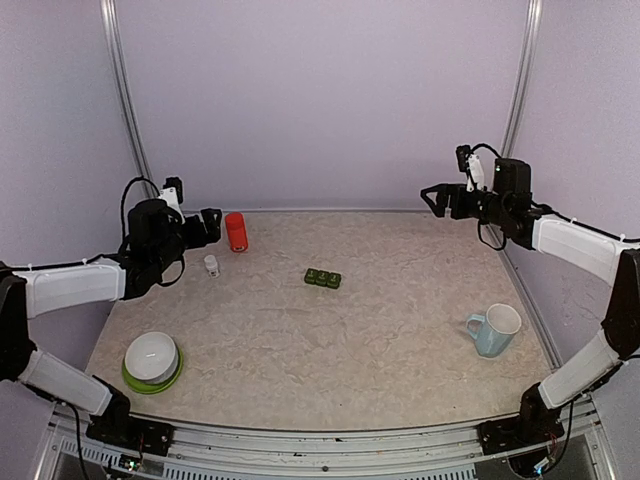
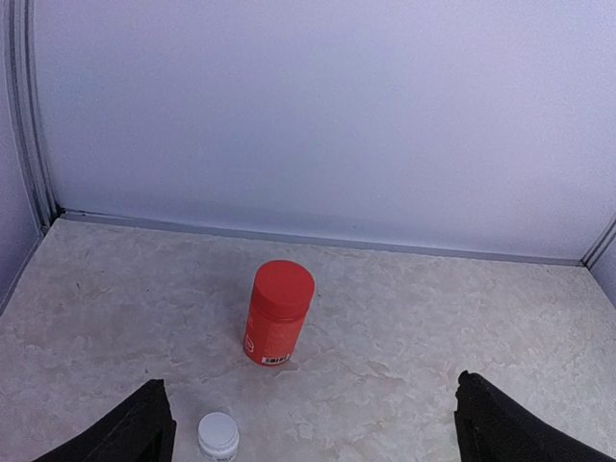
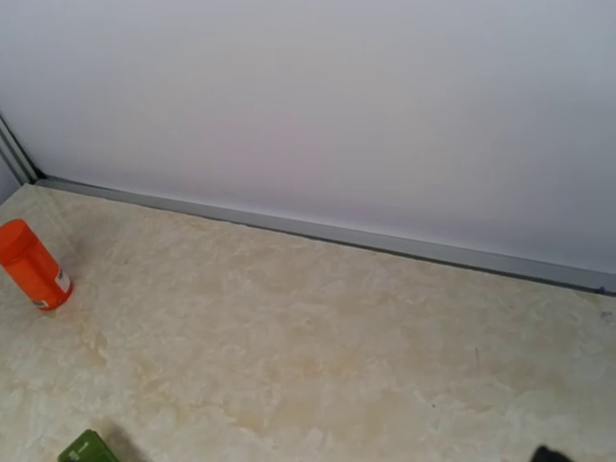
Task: Sort the pills into containers
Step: Pick up the pill container from the center of the board.
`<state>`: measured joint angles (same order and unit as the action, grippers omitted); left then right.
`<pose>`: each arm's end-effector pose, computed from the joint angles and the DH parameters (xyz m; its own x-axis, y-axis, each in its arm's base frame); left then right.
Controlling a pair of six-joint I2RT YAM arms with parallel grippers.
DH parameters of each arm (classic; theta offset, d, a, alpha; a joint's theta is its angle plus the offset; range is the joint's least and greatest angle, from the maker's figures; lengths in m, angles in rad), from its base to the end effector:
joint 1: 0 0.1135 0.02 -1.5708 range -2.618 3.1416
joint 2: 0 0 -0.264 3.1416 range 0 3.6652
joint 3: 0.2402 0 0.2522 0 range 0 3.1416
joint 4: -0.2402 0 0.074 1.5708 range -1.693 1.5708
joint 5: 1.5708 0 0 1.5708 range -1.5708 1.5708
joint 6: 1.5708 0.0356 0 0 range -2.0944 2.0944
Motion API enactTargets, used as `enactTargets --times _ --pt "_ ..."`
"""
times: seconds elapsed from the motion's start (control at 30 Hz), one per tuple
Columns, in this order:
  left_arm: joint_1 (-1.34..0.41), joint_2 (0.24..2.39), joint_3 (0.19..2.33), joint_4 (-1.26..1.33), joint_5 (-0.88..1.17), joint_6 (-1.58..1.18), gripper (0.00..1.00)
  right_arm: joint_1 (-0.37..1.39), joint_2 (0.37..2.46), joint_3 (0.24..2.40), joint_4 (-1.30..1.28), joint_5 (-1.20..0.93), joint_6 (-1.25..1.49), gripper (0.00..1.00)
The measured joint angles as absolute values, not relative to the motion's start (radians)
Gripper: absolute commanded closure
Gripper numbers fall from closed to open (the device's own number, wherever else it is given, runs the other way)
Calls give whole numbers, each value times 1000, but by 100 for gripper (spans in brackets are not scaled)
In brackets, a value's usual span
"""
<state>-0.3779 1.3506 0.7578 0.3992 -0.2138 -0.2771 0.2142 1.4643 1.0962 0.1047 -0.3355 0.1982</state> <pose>0.2870 -0.1058 0.2631 -0.2177 -0.2012 -0.9551 0.1118 0.9669 -0.2292 0.3356 0.0850 0.3158 -0.3501 0.1141 -0.9297 -0.4512 0.8493 0.2742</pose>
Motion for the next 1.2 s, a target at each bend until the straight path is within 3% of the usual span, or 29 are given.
enactTargets --times 0.6,1.2 --pt "-378 1319 665 518 -149 -218 1 290 1491 1137 59 -350 145 0" --pt "-379 1376 663 529 -139 -229 1 491 1778 1404 -86 -208 -26 0"
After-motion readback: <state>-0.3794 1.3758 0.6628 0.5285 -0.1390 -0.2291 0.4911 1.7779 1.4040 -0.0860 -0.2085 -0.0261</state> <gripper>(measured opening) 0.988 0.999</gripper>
